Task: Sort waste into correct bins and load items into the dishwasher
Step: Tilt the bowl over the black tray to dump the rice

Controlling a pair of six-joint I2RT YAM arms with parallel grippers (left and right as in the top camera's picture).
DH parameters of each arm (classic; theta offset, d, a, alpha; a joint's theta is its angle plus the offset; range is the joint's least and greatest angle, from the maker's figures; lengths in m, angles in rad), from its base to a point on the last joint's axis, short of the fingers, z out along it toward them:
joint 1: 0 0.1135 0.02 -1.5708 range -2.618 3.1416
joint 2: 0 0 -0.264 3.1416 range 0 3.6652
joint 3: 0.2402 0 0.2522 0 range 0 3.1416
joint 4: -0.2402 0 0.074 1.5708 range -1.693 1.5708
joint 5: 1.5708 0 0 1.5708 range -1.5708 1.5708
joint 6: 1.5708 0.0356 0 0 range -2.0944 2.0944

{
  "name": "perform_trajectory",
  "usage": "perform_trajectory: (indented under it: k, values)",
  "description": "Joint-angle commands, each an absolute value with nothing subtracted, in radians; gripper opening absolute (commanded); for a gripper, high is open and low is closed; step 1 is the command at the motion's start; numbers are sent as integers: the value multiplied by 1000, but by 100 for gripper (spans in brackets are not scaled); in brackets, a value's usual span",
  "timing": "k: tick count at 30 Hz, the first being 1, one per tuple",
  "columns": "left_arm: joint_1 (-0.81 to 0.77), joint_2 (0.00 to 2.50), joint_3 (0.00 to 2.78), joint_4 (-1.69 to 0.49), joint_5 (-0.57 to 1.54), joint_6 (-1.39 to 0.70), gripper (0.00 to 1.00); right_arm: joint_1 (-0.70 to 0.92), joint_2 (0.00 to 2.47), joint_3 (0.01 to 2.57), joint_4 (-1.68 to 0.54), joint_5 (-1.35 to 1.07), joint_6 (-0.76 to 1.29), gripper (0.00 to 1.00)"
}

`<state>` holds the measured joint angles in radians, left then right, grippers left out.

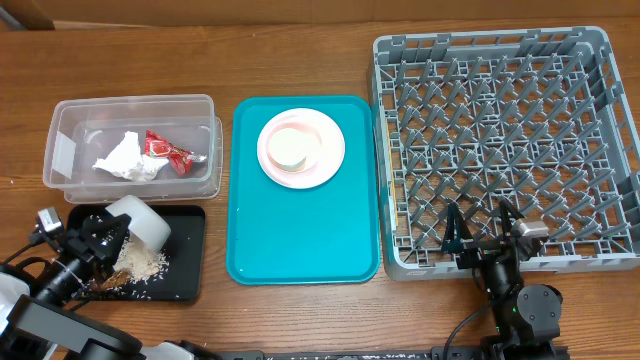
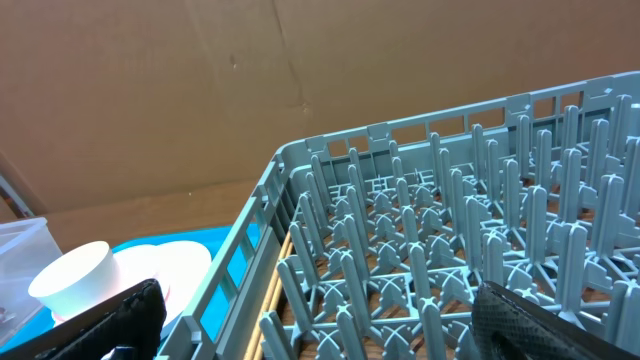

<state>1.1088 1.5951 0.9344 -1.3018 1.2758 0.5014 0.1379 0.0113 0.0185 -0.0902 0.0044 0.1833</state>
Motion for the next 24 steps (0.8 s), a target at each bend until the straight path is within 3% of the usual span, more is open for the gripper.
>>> perform_trajectory:
  k: [1, 16, 24]
  values:
    - [1113, 1584, 925, -1304, 1352, 520, 4, 134, 4, 9, -84, 6, 184, 100]
    - [1112, 1583, 925, -1411, 1464, 560, 4, 134, 4, 9, -84, 7, 184, 100]
    - [1115, 1583, 925, -1514, 1437, 685, 4, 134, 4, 9, -84, 7, 184, 100]
